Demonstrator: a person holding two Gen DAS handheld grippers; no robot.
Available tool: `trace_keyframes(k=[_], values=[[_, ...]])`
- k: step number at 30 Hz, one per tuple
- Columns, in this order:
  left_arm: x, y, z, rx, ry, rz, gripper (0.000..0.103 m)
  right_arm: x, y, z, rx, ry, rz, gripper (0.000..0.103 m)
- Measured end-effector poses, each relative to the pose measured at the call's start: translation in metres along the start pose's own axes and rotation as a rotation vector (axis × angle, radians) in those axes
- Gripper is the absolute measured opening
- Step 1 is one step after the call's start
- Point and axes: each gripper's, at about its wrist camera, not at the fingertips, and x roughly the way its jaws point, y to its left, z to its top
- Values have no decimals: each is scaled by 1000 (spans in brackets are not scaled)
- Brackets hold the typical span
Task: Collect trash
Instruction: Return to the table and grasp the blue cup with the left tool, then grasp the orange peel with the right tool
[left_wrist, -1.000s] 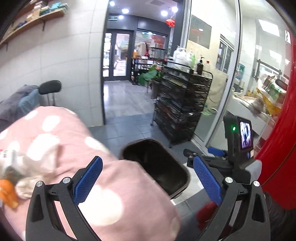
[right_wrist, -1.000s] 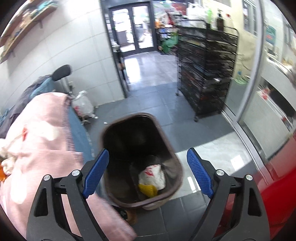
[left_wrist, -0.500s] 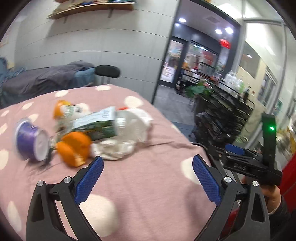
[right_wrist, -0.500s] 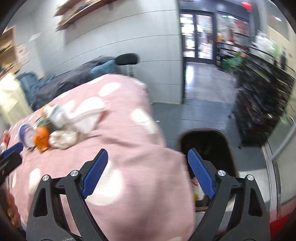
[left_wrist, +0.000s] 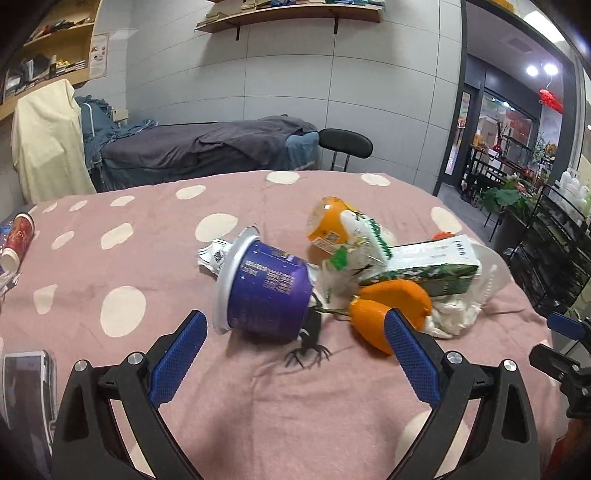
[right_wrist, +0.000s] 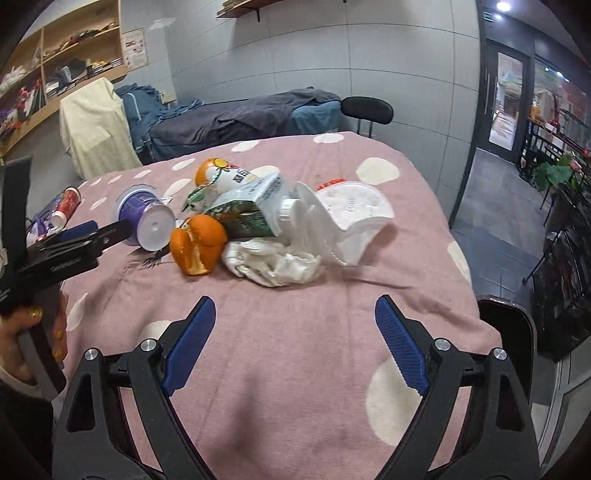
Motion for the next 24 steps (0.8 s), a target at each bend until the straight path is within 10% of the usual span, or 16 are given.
trace_keyframes(k=[7,13,24], values=[[40,19,4,19,80,50,90,15,39,17,-93,12,80,87],[47,36,-1,-76,133,-21,64,47,70,30,-170,71,194,87],[13,47,-2,-158,58,-43,61,108,109,51,-282,137,98,85]])
